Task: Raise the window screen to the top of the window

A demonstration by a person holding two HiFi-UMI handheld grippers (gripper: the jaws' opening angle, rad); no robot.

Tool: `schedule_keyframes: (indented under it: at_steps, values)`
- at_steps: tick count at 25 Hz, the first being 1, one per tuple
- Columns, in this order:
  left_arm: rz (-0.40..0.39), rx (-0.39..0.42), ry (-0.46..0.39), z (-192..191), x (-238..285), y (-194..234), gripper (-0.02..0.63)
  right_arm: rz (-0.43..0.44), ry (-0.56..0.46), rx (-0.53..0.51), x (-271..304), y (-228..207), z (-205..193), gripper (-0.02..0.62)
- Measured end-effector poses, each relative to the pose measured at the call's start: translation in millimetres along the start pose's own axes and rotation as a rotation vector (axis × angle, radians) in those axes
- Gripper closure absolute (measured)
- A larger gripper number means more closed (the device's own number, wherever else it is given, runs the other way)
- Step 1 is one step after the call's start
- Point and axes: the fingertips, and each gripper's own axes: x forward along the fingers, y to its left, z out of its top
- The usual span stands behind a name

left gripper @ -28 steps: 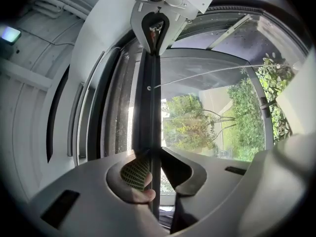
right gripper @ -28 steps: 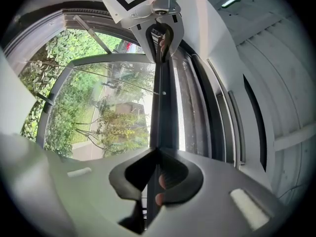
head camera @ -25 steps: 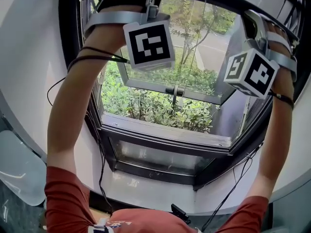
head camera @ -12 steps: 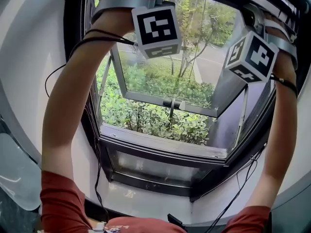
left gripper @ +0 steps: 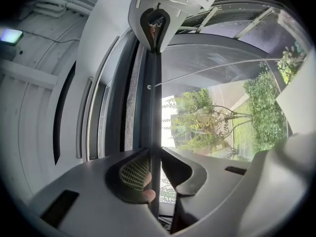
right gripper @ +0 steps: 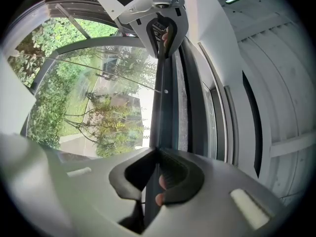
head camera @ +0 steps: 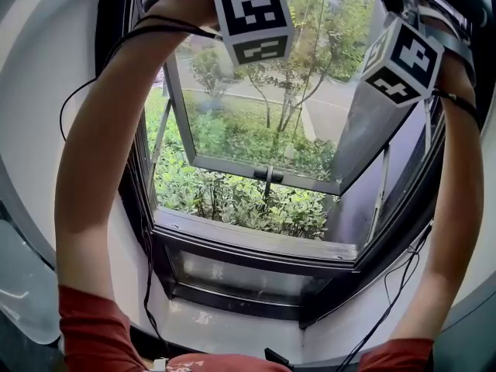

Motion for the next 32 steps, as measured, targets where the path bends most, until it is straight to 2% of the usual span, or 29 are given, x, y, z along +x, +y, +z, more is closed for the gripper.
schedule_keyframes:
  at_steps: [14,18,21,26,28,31,32]
  values:
    - [0.066,0.016,0.013,4,26,33,0.523,-0.040,0.038,-0.031,28,-32,-4,0.555]
    - [0.055,0.021,0.020,2,26,37,0.523,-0.027,0.050,-0.039,32,-35,-3,0.554]
    - [0.068,0.014,-0.002,6,29,34,0.522,-0.045,0.043,-0.023,31,-34,-6,0.554]
    - [0.082,0.011,0.008,5,26,37,0.522,-0.075,0.026,-0.004,30,-36,-5,0.549]
    - [0.101,0.002,0.004,5,24,37,0.522,-0.082,0.011,0.013,28,-38,-5,0.532]
    - [0.124,-0.042,-0.010,4,16,38,0.511,-0.064,-0.015,0.079,21,-38,-6,0.449]
    - [0.131,-0.059,-0.017,3,12,38,0.506,-0.060,-0.021,0.093,18,-38,-7,0.442]
